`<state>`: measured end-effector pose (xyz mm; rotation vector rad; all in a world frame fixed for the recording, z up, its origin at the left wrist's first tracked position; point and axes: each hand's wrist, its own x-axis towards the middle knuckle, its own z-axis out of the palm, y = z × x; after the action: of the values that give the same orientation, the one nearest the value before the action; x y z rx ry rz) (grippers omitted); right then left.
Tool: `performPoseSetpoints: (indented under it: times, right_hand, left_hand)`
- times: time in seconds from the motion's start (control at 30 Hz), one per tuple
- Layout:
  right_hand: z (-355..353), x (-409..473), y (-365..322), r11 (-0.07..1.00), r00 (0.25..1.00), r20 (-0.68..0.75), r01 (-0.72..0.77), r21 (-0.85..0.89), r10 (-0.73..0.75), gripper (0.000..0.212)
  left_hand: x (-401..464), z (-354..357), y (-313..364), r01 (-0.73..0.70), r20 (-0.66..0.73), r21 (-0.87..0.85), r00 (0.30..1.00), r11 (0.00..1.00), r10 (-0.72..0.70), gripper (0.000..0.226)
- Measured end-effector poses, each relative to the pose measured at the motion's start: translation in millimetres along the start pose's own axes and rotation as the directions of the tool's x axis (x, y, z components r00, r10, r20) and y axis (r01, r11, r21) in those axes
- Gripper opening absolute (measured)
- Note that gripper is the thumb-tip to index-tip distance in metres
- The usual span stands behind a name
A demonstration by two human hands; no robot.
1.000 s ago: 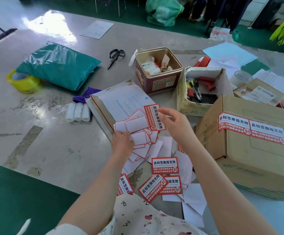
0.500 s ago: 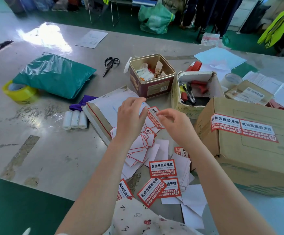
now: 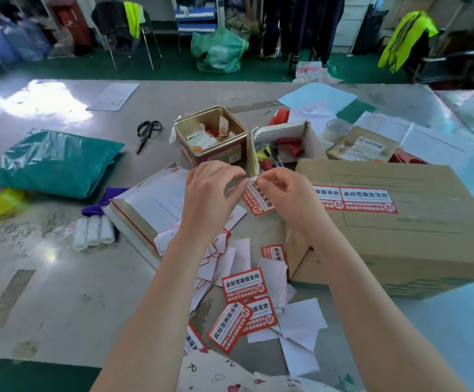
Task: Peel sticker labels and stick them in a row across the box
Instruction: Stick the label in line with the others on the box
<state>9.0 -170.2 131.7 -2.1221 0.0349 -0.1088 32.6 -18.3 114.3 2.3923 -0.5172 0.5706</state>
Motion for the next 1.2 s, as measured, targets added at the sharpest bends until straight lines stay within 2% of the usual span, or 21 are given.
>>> performPoseSetpoints:
  times: [0.17,0.33,0.5,0.6,0.73,0.87,0.97,1.07,1.2]
  right_hand:
    - [-35.9,-4.7,9.7,1.0,0.999,-0.052,0.005,0.002,-0.005,0.017]
    - [-74.9,-12.0,20.7,0.998,0.995,-0.103,-0.001,0.061,0.008,0.018]
    - [-117.8,-20.5,31.6,0.992,0.994,-0.107,-0.005,0.125,0.019,0.021]
    - [-144.4,-27.4,45.3,0.96,0.993,-0.088,-0.047,0.275,0.073,0.022]
    - [-173.0,-33.5,66.1,0.83,0.993,-0.048,-0.062,0.554,0.106,0.025]
    - [-196.7,-36.8,84.7,0.716,0.992,-0.036,-0.065,0.695,0.125,0.027]
    - [-214.4,-36.7,102.0,0.657,0.973,-0.122,-0.038,0.753,0.196,0.027]
    - [-222.9,-38.5,115.1,0.755,0.968,-0.182,-0.011,0.656,0.171,0.025]
    - [-226.8,-36.8,129.0,0.855,0.975,-0.17,-0.038,0.517,0.146,0.031]
  left_hand:
    - [8.8,13.8,38.5,-0.016,0.009,-0.057,1.0,0.998,0.017,0.037]
    - [18.6,31.7,72.3,-0.048,-0.018,-0.062,0.999,0.997,0.047,0.017]
    - [27.1,48.2,109.3,-0.076,-0.073,-0.06,0.995,0.995,0.071,0.019]
    - [31.3,60.9,132.0,-0.097,-0.111,-0.043,0.99,0.994,0.092,0.014]
    - [34.9,81.4,157.0,-0.146,-0.155,-0.035,0.978,0.989,0.139,0.013]
    - [37.8,101.1,180.6,-0.158,-0.176,-0.044,0.973,0.986,0.148,0.015]
    - [41.4,113.1,198.4,-0.069,-0.136,-0.169,0.99,0.983,0.046,0.015]
    - [45.7,118.4,210.0,0.115,-0.011,-0.411,0.991,0.904,-0.132,0.014]
    - [52.6,127.1,220.4,0.356,0.122,-0.602,0.926,0.715,-0.358,0.006]
